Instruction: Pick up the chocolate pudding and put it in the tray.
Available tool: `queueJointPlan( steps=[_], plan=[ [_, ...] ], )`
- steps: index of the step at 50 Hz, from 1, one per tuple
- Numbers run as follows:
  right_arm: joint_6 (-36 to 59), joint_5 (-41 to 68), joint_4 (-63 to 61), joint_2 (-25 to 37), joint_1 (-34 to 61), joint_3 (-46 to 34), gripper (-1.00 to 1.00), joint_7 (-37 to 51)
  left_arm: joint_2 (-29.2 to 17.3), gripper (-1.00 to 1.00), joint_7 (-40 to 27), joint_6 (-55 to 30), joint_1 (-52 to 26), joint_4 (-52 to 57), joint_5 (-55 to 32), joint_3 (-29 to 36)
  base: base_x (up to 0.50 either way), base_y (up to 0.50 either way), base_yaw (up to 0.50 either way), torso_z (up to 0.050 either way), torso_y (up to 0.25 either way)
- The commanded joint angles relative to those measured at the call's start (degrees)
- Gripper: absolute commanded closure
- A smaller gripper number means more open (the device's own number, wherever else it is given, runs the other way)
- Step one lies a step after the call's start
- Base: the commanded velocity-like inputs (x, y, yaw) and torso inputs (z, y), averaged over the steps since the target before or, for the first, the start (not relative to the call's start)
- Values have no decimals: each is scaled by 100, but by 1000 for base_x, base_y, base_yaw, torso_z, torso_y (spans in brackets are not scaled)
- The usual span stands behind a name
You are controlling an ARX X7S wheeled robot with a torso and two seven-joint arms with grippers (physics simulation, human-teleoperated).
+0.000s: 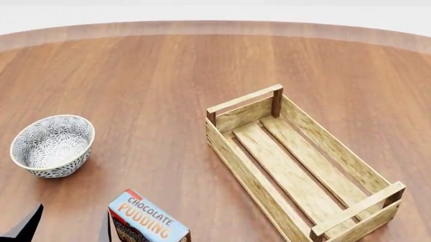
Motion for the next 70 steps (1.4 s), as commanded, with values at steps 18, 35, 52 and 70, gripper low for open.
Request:
queueJointPlan(
  steps=[18,35,52,70],
  plan=[
    [172,-276,509,-205,661,-359,-100,1,-104,-100,-91,-39,-28,57,-64,122,0,0,0,0,0],
    [-734,-151,1942,-708,1066,-436,-100,-87,-113,-100,-134,18,-13,-4,32,370,0,0,0,0,0],
    [-993,-60,2445,-776,1232,-463,-100,-91,-150,-100,-184,46,-31,-38,30,479,0,0,0,0,0],
    [-1465,-11,3370,-1024,1590,-593,-100,-149,-210,-100,-232,185,-1,-166,-58,469,0,0,0,0,0]
  ],
)
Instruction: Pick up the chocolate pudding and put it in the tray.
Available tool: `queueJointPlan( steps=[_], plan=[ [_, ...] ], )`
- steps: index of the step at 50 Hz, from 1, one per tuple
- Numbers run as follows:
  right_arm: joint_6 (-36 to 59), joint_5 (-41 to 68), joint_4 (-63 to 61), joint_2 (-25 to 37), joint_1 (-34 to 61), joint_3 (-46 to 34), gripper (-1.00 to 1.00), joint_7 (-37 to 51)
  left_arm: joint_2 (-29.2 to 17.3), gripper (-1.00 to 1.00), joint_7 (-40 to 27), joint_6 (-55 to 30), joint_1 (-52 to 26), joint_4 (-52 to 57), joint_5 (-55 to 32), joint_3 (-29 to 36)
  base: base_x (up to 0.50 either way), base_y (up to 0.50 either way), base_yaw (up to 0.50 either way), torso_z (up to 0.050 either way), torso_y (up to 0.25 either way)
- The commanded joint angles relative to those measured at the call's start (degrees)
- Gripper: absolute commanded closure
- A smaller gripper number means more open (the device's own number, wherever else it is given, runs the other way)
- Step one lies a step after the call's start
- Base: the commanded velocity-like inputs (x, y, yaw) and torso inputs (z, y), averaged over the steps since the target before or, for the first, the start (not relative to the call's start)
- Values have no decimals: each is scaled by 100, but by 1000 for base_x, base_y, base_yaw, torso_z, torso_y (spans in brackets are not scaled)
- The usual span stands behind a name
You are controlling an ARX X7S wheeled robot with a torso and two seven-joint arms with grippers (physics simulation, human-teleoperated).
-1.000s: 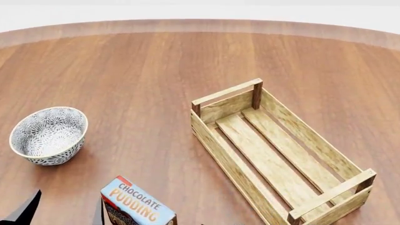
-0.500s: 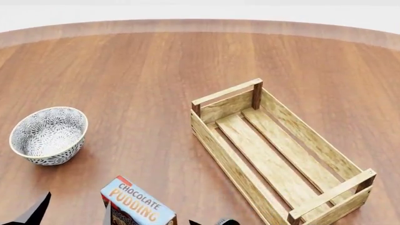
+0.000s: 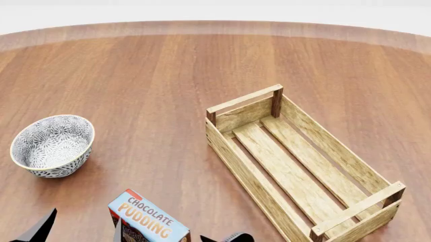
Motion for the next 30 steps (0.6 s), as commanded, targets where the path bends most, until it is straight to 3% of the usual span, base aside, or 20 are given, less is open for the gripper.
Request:
queueJointPlan(
  steps=[1,21,30],
  plan=[
    [-268,40,522,-129,188,-77,-100,-22,-29,-100,-29,69,5,-80,-50,12,0,0,0,0,0],
    [-1092,152,1994,-415,678,-252,-100,-59,-74,-100,-75,179,18,-177,-82,74,0,0,0,0,0],
    [-1575,804,2821,-475,1064,-958,-100,99,-95,-100,-79,201,-26,-259,-94,103,0,0,0,0,0]
  ],
)
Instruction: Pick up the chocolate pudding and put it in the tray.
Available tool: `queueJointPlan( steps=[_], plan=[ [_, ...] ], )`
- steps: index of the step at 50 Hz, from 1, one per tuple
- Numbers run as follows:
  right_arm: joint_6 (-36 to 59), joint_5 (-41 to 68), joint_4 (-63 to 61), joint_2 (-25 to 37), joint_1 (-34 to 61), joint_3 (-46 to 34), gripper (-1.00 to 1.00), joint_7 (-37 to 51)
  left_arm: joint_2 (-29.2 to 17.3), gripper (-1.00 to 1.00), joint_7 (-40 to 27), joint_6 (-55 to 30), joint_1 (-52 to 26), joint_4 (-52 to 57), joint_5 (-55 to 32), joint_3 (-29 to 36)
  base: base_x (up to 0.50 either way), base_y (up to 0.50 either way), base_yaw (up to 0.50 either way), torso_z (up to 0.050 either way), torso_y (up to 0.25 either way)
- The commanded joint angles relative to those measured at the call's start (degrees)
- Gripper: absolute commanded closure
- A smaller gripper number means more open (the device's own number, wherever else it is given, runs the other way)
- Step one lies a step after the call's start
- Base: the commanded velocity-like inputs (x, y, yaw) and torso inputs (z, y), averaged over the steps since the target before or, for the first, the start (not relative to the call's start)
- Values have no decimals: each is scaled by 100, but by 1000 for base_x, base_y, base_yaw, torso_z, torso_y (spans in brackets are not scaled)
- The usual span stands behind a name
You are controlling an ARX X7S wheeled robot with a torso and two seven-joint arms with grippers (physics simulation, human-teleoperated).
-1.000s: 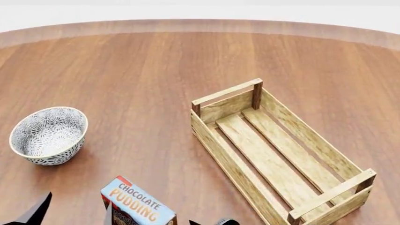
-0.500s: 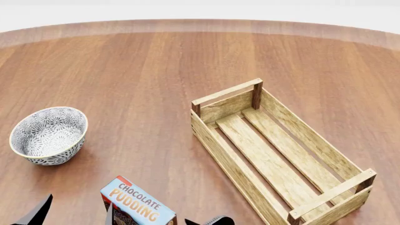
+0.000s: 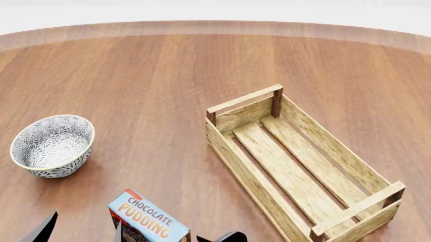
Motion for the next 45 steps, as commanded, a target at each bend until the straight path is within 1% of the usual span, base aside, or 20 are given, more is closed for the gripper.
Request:
queueJointPlan(
  steps=[1,8,10,17,18,28,32,35,39,45],
  plan=[
    [-541,575,922,-104,388,-621,-100,105,-30,-100,-14,23,-35,-58,-23,31,0,0,0,0,0],
    [-527,879,864,-64,435,-1019,-100,233,-40,-100,-36,7,-10,-3,-29,71,0,0,0,0,0],
    [-688,1016,1102,-106,510,-1136,-100,200,-36,-100,-39,56,-6,-52,-29,79,0,0,0,0,0],
    [-830,1417,1210,-101,574,-1616,-100,305,-51,-100,-50,42,-4,-22,-47,108,0,0,0,0,0],
    [-837,1447,1188,-93,570,-1646,100,320,-53,-100,-54,41,-6,-18,-48,111,0,0,0,0,0],
    [-954,1558,1033,51,385,-1700,100,389,-75,-100,-83,61,50,37,-39,170,0,0,0,0,0],
    [-858,1653,741,177,253,-1663,100,488,-74,-100,-86,45,37,46,-29,201,0,0,0,0,0],
    [-623,1731,106,445,79,-1636,100,733,-92,-100,-83,54,18,12,-26,205,0,0,0,0,0],
    [165,1842,-1588,1159,-199,-1687,100,1270,-95,-100,-96,56,31,20,-39,217,0,0,0,0,0],
    [497,1934,-2514,1661,-355,-1606,100,1662,-89,-100,-102,80,19,-28,-61,236,0,0,0,0,0]
  ],
)
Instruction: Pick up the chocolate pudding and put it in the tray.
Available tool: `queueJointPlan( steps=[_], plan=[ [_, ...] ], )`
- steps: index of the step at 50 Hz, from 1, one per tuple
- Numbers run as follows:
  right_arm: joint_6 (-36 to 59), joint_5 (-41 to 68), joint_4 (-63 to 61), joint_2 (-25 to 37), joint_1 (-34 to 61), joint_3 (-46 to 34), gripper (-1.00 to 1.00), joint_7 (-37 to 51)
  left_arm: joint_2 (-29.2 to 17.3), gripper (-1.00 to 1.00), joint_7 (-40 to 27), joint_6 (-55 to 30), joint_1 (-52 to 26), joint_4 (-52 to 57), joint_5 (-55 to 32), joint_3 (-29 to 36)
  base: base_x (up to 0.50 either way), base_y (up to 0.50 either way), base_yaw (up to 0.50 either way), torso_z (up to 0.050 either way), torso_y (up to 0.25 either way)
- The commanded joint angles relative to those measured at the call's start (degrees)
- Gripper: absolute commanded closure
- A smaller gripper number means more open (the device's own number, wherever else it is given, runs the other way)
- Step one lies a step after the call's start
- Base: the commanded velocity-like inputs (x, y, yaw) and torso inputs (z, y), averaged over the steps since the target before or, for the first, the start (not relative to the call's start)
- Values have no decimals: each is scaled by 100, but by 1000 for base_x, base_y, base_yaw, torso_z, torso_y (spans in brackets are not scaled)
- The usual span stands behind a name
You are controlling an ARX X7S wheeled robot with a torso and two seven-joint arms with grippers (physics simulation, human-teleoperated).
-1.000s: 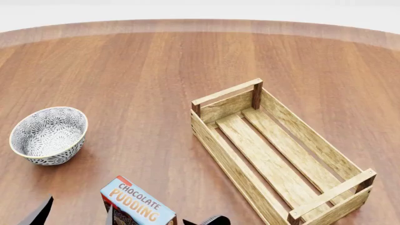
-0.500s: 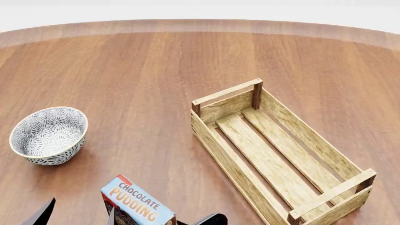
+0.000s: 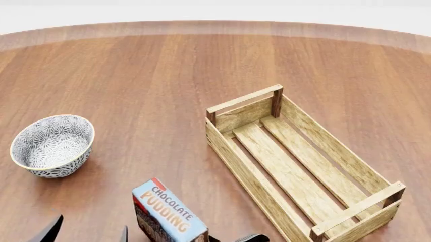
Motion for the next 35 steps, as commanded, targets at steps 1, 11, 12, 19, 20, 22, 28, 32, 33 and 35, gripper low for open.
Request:
queueJointPlan(
  steps=[1,11,12,19,20,22,28,32,33,35],
  plan=[
    [695,37,-1880,922,-360,73,100,808,-9,-100,-15,15,-6,-26,-31,40,0,0,0,0,0],
    [990,124,-2930,1509,-494,266,100,1364,-15,-100,-32,126,16,-103,-77,39,0,0,0,0,0],
    [1024,111,-3065,1577,-520,304,100,1498,-12,-100,-33,146,24,-122,-83,41,0,0,0,0,0],
    [1103,178,-3370,1783,-489,454,100,1701,-20,-100,-44,172,30,-154,-113,49,0,0,0,0,0],
    [1116,209,-3444,1826,-493,472,100,1704,-20,-100,-48,179,29,-165,-114,50,0,0,0,0,0],
    [1114,243,-3458,1867,-478,523,100,1727,-28,-100,-59,165,25,-145,-151,21,0,0,0,0,8],
    [1150,334,-3519,1971,-463,645,100,1825,-48,-100,-66,190,21,-160,-169,19,0,0,0,0,0],
    [1176,378,-3527,2026,-463,704,100,1876,-49,-100,-72,193,15,-167,-173,37,0,0,0,0,0],
    [1141,388,-3452,2016,-451,730,100,1859,-55,-100,-74,190,24,-154,-172,42,0,0,0,0,0],
    [1137,414,-3463,2038,-467,766,100,1893,-67,-100,-78,180,24,-142,-182,38,0,0,0,0,0]
  ],
)
